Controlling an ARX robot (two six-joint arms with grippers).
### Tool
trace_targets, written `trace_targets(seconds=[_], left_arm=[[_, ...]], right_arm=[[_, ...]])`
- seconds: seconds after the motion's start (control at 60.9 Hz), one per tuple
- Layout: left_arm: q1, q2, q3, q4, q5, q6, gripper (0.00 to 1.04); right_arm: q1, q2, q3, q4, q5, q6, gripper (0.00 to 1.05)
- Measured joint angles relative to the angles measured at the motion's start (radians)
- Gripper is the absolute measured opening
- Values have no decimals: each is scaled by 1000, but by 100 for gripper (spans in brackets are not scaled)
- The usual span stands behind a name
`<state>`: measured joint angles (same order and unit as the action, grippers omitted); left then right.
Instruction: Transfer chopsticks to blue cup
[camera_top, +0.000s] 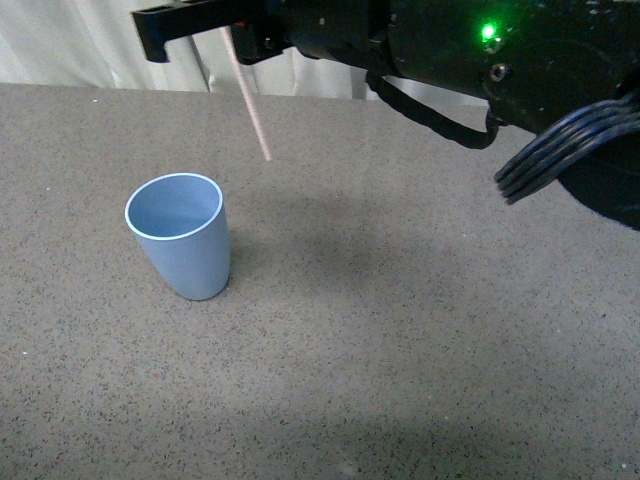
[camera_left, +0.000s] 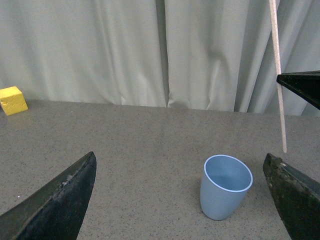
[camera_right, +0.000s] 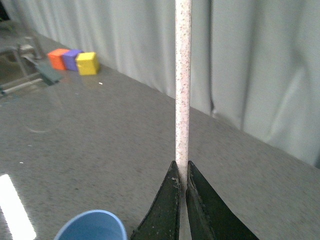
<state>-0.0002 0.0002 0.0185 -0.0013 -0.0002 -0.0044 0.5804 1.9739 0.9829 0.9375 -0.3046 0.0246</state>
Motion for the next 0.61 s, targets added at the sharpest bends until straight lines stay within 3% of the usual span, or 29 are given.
trace_targets(seconds=[0.312,0.608], left_arm=[[0,0,0,0,0,0,98],[0,0,0,0,0,0,98]], right_arm=[[47,114,78,54,-125,59,1],[74,232,198,31,-142,106,1]])
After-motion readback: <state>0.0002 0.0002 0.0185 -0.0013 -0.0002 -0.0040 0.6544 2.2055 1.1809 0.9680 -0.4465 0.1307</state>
